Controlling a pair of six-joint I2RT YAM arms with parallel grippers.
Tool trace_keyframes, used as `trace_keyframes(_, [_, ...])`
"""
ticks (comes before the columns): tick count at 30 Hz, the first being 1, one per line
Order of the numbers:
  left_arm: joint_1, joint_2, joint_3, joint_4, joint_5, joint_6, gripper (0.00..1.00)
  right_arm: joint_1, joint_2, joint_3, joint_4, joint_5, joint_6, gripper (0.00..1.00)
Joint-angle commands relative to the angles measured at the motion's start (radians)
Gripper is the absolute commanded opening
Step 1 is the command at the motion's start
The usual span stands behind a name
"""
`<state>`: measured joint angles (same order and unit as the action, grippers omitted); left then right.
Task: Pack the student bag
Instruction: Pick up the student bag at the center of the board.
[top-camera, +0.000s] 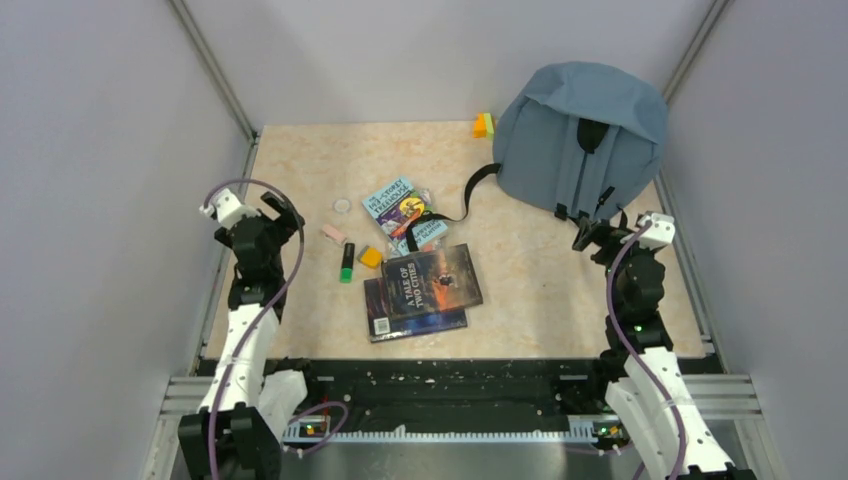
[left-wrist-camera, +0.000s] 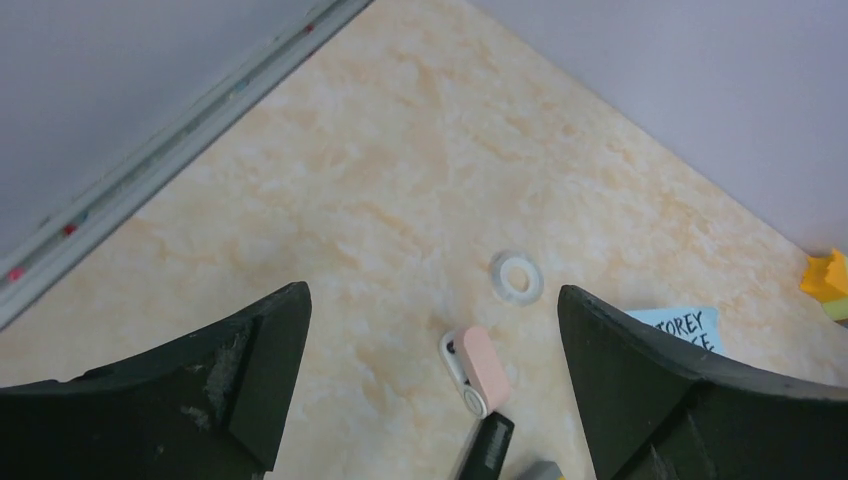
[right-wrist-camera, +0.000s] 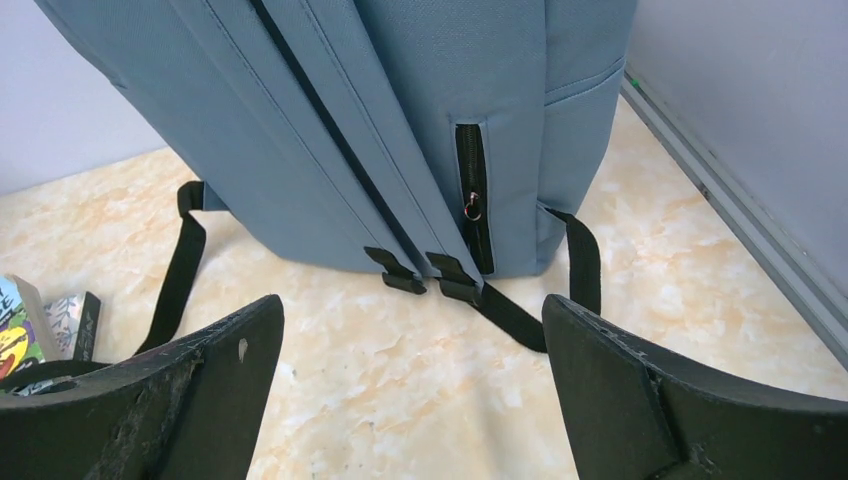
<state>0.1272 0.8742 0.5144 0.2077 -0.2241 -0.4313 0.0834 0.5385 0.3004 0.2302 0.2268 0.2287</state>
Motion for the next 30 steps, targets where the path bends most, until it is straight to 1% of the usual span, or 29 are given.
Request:
trace_keyframes(1, [0.002,0.020,0.163,-0.370,-0.014,-0.145,0.98,0.010,0.001,0.059,-0.008,0.023,-0.005,0.99])
trace_keyframes(3, [0.002,0.024,0.221,-0.471,0.061,-0.150,0.98,0.012,0.004,0.066,-0.019,0.043,-0.001,0.99])
trace_keyframes(7, [0.002,-0.013,0.272,-0.513,0.202,-0.139,0.98,0.010,0.006,0.092,-0.054,0.090,0.014,0.99])
trace_keyframes(10, [0.002,0.024,0.373,-0.607,0.337,-0.096,0.98,0.011,0.017,0.117,-0.109,0.158,0.100,0.99])
trace_keyframes(11, [0.002,0.045,0.416,-0.647,0.384,-0.074,0.98,0.010,0.023,0.115,-0.105,0.160,0.120,0.99])
trace_keyframes(14, [0.000,0.099,0.527,-0.724,0.546,0.020,0.97,0.010,0.070,0.138,-0.086,0.074,0.104,0.99])
trace_keyframes(15, [-0.011,0.108,0.551,-0.740,0.559,0.034,0.96,0.010,0.104,0.161,-0.103,0.049,0.100,0.99])
trace_keyframes(17, [-0.017,0.112,0.557,-0.716,0.594,0.070,0.95,0.009,0.163,0.229,-0.173,0.020,0.091,0.99])
trace_keyframes(20, [-0.006,0.087,0.481,-0.619,0.565,0.081,0.94,0.009,0.264,0.370,-0.309,0.008,0.082,0.99])
trace_keyframes(22, [-0.004,0.067,0.456,-0.626,0.573,0.116,0.94,0.010,0.322,0.474,-0.412,-0.037,0.078,0.99])
trace_keyframes(23, [-0.004,0.055,0.438,-0.628,0.556,0.118,0.94,0.009,0.343,0.518,-0.435,-0.062,0.078,0.99])
trace_keyframes(25, [-0.005,0.035,0.408,-0.619,0.549,0.124,0.94,0.009,0.359,0.575,-0.438,-0.099,0.101,0.99])
trace_keyframes(27, [-0.005,0.016,0.405,-0.618,0.544,0.127,0.94,0.009,0.359,0.599,-0.388,-0.127,0.134,0.99])
trace_keyframes(30, [-0.005,0.010,0.406,-0.611,0.576,0.129,0.92,0.009,0.374,0.649,-0.330,-0.120,0.188,0.99])
